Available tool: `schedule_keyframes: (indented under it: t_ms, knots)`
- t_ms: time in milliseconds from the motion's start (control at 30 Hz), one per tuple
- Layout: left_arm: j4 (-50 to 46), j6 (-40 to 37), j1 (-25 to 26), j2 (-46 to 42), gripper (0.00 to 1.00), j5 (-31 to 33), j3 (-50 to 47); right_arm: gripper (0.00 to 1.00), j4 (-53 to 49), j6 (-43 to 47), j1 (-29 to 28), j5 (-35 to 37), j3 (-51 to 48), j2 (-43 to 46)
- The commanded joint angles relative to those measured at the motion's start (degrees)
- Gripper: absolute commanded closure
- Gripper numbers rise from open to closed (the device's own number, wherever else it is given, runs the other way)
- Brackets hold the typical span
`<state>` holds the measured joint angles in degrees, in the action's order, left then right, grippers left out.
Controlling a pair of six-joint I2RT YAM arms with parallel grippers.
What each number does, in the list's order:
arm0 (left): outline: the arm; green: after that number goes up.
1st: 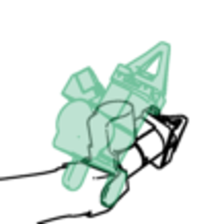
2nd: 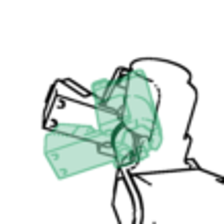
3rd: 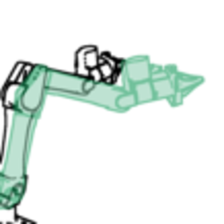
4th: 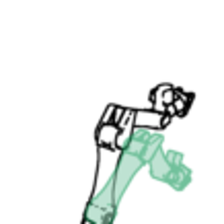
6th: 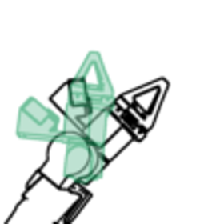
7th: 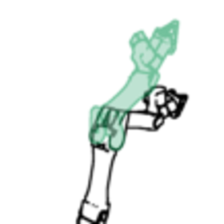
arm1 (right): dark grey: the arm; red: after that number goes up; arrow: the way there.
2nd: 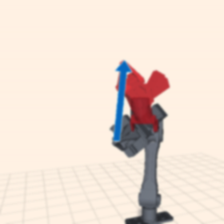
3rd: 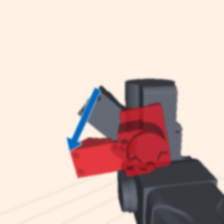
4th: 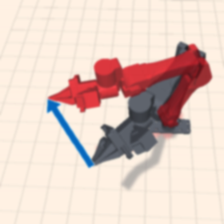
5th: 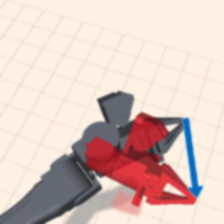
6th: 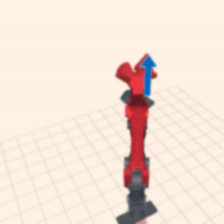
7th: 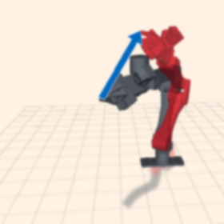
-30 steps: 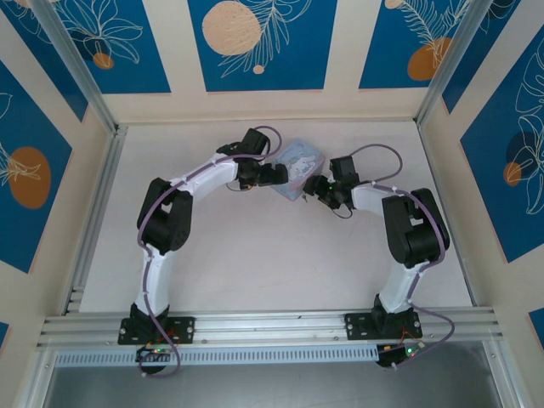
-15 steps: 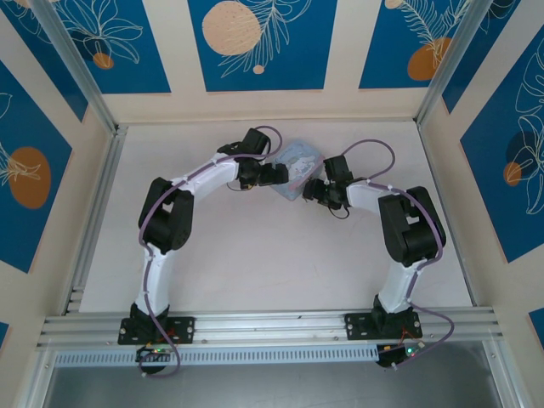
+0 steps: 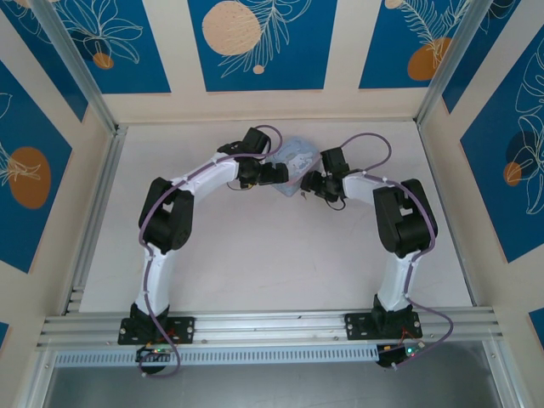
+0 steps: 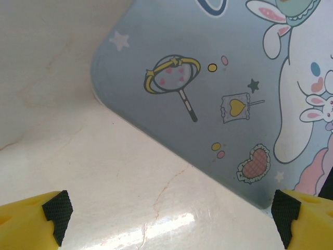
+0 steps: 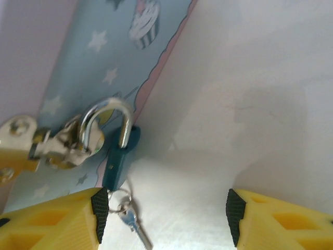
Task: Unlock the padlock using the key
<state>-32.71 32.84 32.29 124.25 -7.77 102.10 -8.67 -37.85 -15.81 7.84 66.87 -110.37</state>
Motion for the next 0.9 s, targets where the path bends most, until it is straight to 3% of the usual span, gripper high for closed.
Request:
schedule_keyframes:
  t_ms: [0, 167, 367, 633, 867]
  knots:
    - [-2.19, -0.60, 0.32, 1.44, 0.01, 1.05, 2.05, 0.37, -3.98, -5.45, 3.77, 2.50, 0.46, -0.50]
    - [-2.53, -1.01, 0.35, 1.44, 0.01, 1.44, 2.04, 0.37, 6.88, -7.92, 6.90, -5.86, -5.76, 6.03]
    - [-2.54, -1.26, 0.25, 1.06, 0.01, 1.66, 1.88, 0.37, 7.57, -8.66, 8.22, -9.82, -3.25, 7.27]
    - [-2.27, -2.09, -0.24, -2.30, 0.01, 2.58, 0.44, 0.36, 0.51, -10.34, 10.85, -15.57, 16.97, -4.91]
    - [-1.85, -2.31, -1.61, -3.19, 0.01, 2.52, -1.04, 0.38, -5.35, -10.55, 9.56, -21.07, 32.48, -16.77]
